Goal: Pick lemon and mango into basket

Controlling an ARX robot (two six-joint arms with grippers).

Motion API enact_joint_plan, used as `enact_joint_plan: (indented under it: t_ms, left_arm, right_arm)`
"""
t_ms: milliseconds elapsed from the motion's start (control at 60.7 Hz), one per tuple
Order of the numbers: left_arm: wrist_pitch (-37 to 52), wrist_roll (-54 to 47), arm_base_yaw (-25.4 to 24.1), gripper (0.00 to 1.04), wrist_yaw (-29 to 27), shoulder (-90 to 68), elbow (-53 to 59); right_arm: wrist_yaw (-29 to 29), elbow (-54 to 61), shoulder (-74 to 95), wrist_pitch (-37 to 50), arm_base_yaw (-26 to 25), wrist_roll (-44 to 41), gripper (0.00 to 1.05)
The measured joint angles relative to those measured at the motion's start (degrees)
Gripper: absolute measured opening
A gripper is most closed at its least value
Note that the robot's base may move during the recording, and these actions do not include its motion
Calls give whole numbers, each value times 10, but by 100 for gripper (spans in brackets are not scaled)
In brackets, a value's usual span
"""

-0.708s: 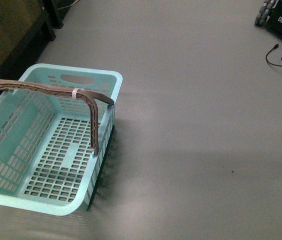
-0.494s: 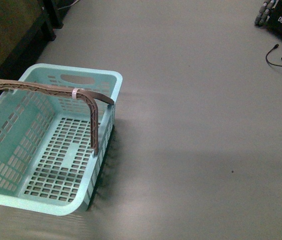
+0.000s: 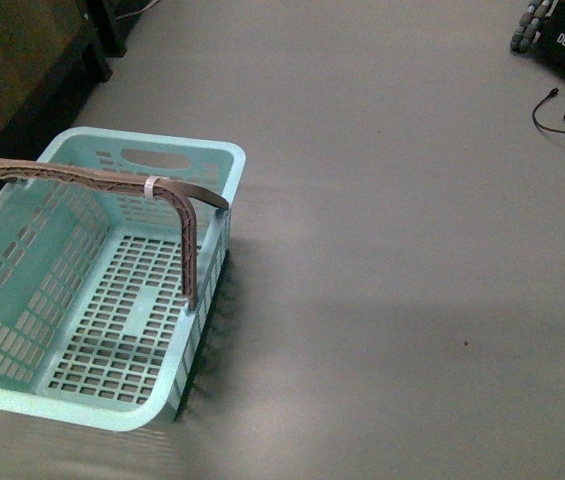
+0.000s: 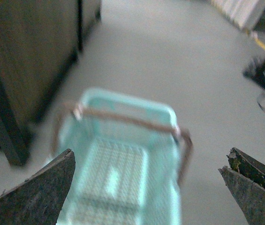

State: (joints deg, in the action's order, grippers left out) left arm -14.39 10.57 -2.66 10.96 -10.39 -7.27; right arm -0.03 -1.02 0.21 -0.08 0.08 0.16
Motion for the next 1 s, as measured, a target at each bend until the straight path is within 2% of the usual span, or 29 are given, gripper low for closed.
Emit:
enact_joint_plan:
  t_ms: [66, 247, 346, 461, 708, 1004]
  left_arm:
    - [-14, 88, -8, 98, 29, -78, -24]
    - [104, 258, -51, 98, 73, -249, -64]
    - [193, 317, -81, 98, 74, -361, -72]
    - [295, 383, -87, 98, 56, -505, -80]
    - [476, 489, -30, 98, -4, -813, -144]
    - [528, 598, 45, 98, -51, -1017, -276]
  right_arm:
    - [0, 0, 0, 0, 0, 0, 96]
    - [0, 0, 0, 0, 0, 0, 96]
    - [0, 0, 0, 0, 0, 0, 96]
    - [0, 0, 0, 0, 0, 0, 96]
    - [0, 0, 0, 0, 0, 0, 96]
    - [0, 0, 0, 0, 0, 0, 96]
